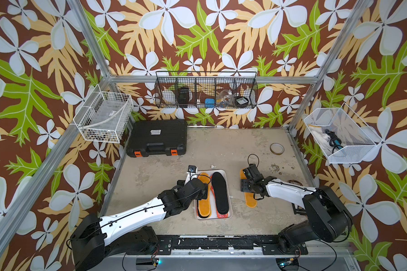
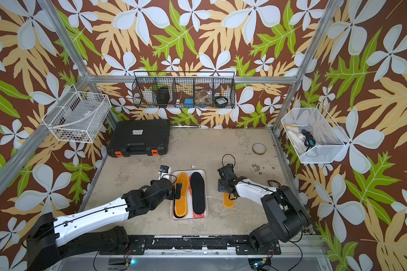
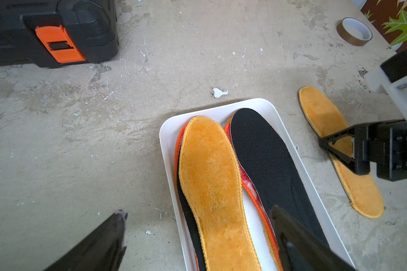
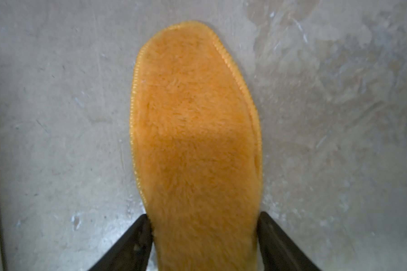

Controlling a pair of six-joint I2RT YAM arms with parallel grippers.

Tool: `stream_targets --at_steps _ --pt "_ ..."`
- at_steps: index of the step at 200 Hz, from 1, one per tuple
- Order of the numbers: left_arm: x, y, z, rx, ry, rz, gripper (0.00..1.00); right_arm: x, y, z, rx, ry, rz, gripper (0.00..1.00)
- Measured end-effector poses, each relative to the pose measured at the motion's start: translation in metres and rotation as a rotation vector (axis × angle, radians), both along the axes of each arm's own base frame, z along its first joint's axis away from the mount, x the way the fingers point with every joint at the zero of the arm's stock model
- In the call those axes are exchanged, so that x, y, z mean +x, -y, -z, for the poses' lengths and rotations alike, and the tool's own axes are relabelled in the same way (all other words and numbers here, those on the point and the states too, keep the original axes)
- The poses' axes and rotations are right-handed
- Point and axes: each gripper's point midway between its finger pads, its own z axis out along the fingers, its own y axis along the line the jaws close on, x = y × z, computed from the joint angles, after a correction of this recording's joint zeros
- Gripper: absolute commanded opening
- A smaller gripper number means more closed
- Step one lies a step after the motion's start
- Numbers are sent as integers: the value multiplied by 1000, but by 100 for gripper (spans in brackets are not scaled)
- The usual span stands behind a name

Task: Put the insoles into the storage box
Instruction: Pick up the insole from the center of the board, then place the insole in the storage box.

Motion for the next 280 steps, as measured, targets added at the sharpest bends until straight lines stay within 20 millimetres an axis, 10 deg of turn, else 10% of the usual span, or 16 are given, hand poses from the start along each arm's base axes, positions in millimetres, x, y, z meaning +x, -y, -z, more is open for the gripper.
stream_targets --at_steps 74,156,224,280 --pt "0 -1 -4 -8 9 -3 100 -7 3 -12 -1 -17 -1 58" --pt "2 -5 -14 -24 40 -19 100 -1 -12 -77 81 85 -43 57" --pt "3 -7 -19 -35 56 -34 100 -21 -102 -124 235 133 -218 58" --pt "2 -9 -17 -36 51 -43 100 -43 -164 -105 325 88 -258 59"
